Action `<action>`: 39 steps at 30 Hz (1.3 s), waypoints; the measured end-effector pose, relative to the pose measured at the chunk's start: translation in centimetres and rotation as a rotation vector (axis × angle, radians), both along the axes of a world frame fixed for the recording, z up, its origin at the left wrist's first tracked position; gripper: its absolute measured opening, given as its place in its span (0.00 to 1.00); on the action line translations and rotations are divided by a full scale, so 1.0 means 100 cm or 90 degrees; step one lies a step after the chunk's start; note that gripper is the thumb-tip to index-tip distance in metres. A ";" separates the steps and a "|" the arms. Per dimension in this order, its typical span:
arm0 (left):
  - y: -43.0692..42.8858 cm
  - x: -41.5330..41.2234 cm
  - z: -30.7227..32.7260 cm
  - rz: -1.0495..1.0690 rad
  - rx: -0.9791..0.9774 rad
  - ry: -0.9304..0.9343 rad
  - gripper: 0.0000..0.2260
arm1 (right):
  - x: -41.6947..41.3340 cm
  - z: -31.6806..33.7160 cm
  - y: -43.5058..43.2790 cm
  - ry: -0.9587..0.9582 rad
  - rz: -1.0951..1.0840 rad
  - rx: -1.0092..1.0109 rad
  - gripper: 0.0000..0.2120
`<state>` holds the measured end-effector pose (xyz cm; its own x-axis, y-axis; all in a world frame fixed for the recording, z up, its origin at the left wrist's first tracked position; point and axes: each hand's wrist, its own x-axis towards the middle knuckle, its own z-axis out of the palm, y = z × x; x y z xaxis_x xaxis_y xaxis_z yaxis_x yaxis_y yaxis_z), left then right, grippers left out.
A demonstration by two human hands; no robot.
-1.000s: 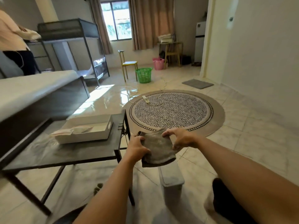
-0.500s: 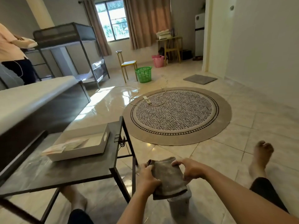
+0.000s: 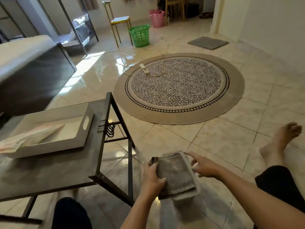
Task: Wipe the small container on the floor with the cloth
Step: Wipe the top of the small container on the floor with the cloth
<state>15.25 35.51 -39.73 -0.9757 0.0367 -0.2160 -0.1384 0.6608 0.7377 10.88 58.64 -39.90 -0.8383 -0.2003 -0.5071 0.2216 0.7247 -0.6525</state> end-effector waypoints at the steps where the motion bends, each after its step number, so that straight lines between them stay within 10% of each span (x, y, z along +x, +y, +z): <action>1: 0.000 -0.001 -0.002 -0.001 -0.008 0.005 0.29 | 0.000 -0.003 -0.002 -0.009 -0.009 -0.018 0.36; 12: 0.013 -0.002 -0.010 -0.167 -0.343 0.129 0.37 | -0.005 -0.020 -0.018 -0.032 -0.074 -0.135 0.43; 25: 0.042 -0.018 -0.045 -0.343 -0.404 0.090 0.32 | -0.002 -0.023 -0.016 -0.068 -0.094 -0.155 0.45; 39: 0.041 -0.006 -0.050 -0.205 -0.426 0.104 0.31 | 0.005 -0.021 -0.018 -0.092 -0.130 -0.211 0.44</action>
